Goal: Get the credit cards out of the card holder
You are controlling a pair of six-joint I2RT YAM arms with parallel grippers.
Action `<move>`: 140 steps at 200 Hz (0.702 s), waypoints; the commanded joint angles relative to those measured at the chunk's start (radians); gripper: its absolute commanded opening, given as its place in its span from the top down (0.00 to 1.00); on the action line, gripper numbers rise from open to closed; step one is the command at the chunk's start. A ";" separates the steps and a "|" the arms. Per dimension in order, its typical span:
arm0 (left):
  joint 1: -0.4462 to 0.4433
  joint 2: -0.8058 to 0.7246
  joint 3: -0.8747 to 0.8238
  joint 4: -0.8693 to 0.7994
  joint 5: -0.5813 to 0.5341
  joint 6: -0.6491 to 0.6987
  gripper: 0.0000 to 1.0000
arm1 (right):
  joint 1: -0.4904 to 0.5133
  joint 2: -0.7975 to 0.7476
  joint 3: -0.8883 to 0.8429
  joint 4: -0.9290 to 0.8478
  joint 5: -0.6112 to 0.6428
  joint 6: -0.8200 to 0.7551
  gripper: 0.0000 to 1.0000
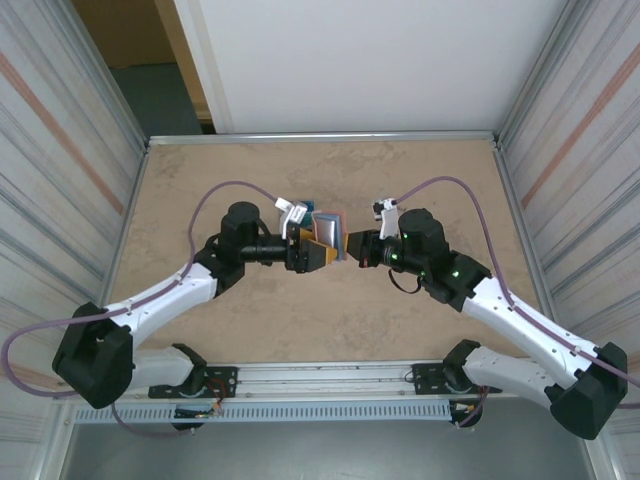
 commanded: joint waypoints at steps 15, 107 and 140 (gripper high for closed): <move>-0.013 -0.025 0.026 -0.079 -0.091 0.066 0.07 | 0.005 -0.009 0.040 -0.017 0.071 -0.021 1.00; -0.012 -0.049 0.013 -0.118 -0.137 0.069 0.52 | 0.007 -0.019 0.037 -0.028 0.091 -0.023 1.00; -0.012 -0.063 0.008 -0.122 -0.148 0.070 0.77 | 0.008 -0.029 0.038 -0.038 0.089 -0.024 1.00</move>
